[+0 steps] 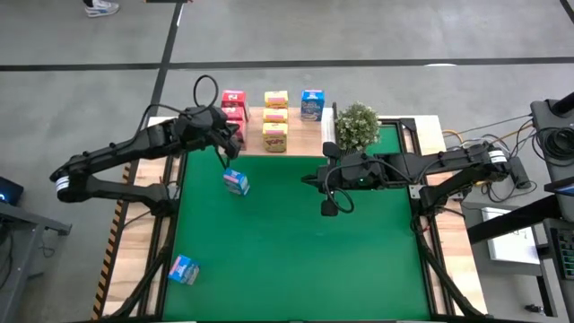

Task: Stack cereal on shelf
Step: Put the red cereal box on the shelf aligned with the other red cereal boxes

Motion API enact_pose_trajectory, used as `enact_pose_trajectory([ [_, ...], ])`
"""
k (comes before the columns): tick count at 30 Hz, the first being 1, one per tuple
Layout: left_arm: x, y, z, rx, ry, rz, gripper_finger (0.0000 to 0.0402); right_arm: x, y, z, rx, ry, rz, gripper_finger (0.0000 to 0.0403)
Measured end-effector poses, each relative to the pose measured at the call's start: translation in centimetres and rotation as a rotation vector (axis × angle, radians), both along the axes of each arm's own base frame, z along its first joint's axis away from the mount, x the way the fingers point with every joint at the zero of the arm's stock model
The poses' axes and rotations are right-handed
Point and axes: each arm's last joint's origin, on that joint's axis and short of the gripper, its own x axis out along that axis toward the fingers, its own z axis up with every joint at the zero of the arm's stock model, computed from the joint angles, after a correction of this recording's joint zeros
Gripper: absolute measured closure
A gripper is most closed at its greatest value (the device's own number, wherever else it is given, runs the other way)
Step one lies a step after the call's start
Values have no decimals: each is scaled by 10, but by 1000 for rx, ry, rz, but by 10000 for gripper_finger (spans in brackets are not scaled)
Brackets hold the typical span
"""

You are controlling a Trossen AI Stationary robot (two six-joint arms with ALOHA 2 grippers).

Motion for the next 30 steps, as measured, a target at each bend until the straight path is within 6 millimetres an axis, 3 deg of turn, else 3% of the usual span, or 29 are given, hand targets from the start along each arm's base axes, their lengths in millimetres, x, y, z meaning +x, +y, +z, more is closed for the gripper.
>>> enact_pose_trajectory([
  [21, -1, -3, 9, 14, -86, -28, 402, 0, 0, -2, 8, 4, -4, 394],
  [30, 21, 4, -2, 24, -76, -33, 402, 0, 0, -3, 8, 6, -4, 394],
])
